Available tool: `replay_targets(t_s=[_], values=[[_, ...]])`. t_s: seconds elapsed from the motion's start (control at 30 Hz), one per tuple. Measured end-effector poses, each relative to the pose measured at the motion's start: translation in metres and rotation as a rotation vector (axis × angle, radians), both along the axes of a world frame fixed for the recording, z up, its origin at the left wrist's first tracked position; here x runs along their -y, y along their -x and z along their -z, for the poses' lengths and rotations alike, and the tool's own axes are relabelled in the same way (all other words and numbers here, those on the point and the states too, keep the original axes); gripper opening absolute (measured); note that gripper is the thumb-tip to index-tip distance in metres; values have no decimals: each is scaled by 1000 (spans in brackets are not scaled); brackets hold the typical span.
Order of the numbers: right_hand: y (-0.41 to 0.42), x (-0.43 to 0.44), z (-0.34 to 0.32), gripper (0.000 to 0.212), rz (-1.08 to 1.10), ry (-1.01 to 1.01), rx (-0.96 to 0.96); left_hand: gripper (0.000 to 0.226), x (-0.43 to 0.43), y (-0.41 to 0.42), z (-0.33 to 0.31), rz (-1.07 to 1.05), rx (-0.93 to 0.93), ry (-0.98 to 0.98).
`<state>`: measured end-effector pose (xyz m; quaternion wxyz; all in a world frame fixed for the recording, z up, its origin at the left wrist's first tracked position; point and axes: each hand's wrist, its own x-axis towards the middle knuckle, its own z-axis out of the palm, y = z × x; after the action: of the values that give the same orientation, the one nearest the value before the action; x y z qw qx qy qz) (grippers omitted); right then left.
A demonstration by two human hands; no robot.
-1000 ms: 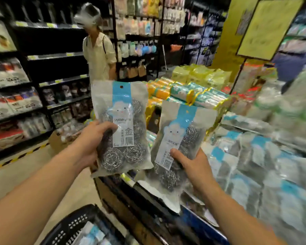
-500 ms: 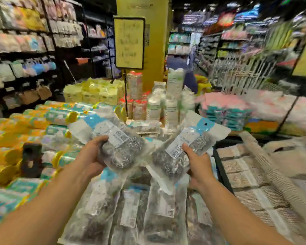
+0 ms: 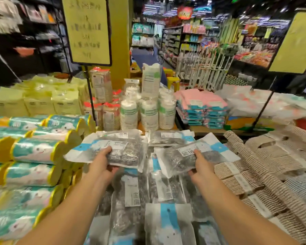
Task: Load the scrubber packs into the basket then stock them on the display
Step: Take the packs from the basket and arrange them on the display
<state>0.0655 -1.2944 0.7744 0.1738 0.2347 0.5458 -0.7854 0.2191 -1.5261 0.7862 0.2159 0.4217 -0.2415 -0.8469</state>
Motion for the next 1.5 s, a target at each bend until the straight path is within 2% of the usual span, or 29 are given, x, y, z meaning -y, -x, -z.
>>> replay_targets(t_s=[0.13,0.23,0.33,0.43,0.53,0.63,0.73,0.77,0.9,1.0,1.1,1.17,1.23,1.3,1.37,1.43,1.5], values=[[32,33,11,31,-14,23,64,38,29,31,29,-42,33,-42],[56,56,24,36,-18,43,121,44,48,53,52,-69,25,-83],[74,75,35,29,-5,15,153,45,62,70,71,-122,70,-96],[90,90,50,30,1,39,183,38,62,83,71,-125,72,-124],[98,97,66,22,-19,69,198,33,57,91,75,-110,86,-133],[97,98,78,28,-26,52,201,31,57,91,85,-92,80,-137],[95,95,83,28,-87,47,198,14,54,88,88,-94,54,-136],[95,94,82,27,-120,41,199,14,53,88,86,-89,37,-142],[92,89,66,29,-193,56,185,30,50,85,61,-29,-12,-172],[84,86,53,34,-209,45,155,46,41,80,40,35,41,-112],[68,79,40,27,-233,8,143,60,37,71,25,97,79,-76],[61,75,32,24,-231,-40,137,54,34,61,15,116,100,-64],[51,70,22,24,-220,-54,123,33,30,51,5,140,114,-37],[40,63,13,20,-246,-86,89,26,29,41,0,147,146,21],[26,56,3,15,-261,-154,40,37,28,30,-2,172,152,65],[14,50,-8,8,-243,-143,18,60,26,19,-2,162,140,67],[4,44,-17,5,-225,-118,-13,65,24,6,-6,156,117,63]])
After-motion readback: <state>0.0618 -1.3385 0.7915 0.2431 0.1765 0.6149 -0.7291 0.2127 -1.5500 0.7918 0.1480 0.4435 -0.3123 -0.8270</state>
